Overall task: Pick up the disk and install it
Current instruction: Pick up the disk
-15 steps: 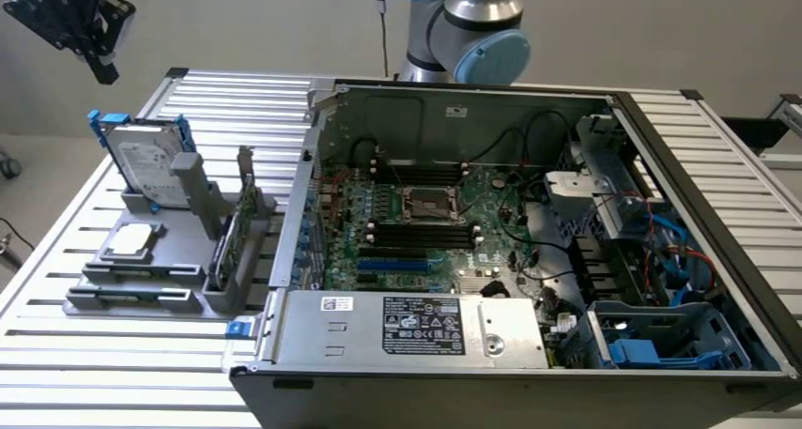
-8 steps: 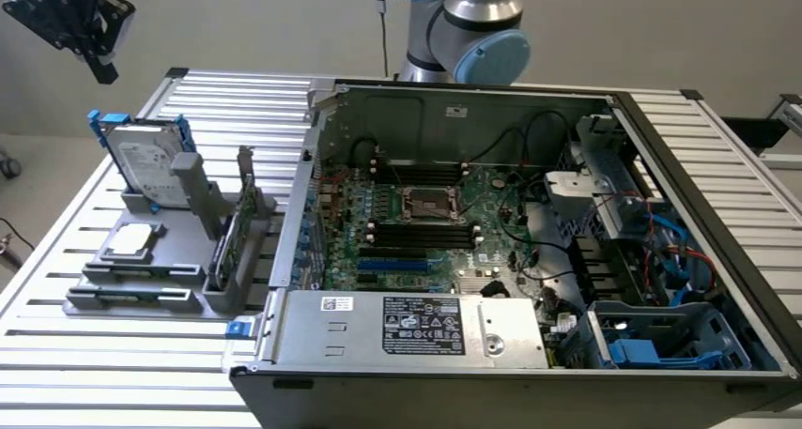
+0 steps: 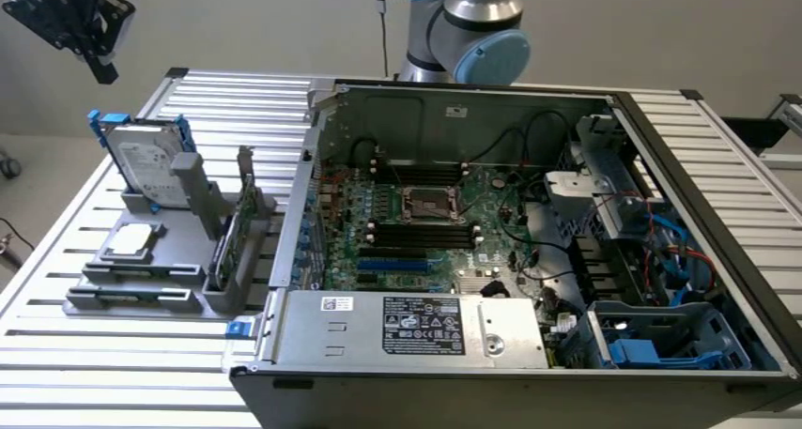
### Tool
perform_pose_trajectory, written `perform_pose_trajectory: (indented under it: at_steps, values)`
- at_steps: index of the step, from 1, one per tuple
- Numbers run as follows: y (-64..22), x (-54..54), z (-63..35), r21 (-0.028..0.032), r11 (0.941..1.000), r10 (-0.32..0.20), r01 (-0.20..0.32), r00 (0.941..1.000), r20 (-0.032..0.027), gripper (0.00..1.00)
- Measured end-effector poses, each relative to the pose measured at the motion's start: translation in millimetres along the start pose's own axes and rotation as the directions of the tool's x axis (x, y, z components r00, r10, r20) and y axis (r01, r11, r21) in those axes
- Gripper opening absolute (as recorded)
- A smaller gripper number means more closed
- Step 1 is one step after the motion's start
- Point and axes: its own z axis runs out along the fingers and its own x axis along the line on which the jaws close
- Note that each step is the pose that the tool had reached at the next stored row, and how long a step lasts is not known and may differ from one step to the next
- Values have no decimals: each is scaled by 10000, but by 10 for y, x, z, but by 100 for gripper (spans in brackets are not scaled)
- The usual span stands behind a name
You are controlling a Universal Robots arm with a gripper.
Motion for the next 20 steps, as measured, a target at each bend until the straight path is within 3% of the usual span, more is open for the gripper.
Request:
perform_pose_trajectory:
  at_steps: [6, 11, 16, 20]
  values:
    - [-1, -1, 0, -5, 10000, -12, 12, 10000, -2, 11]
    - [-1, -1, 4, -17, 9969, -786, 786, 9969, -12, 11]
    - [-2, -1, 10, -23, 9857, -1688, 1688, 9857, -24, 11]
    - [-2, -1, 16, -29, 9710, -2392, 2392, 9710, -33, 11]
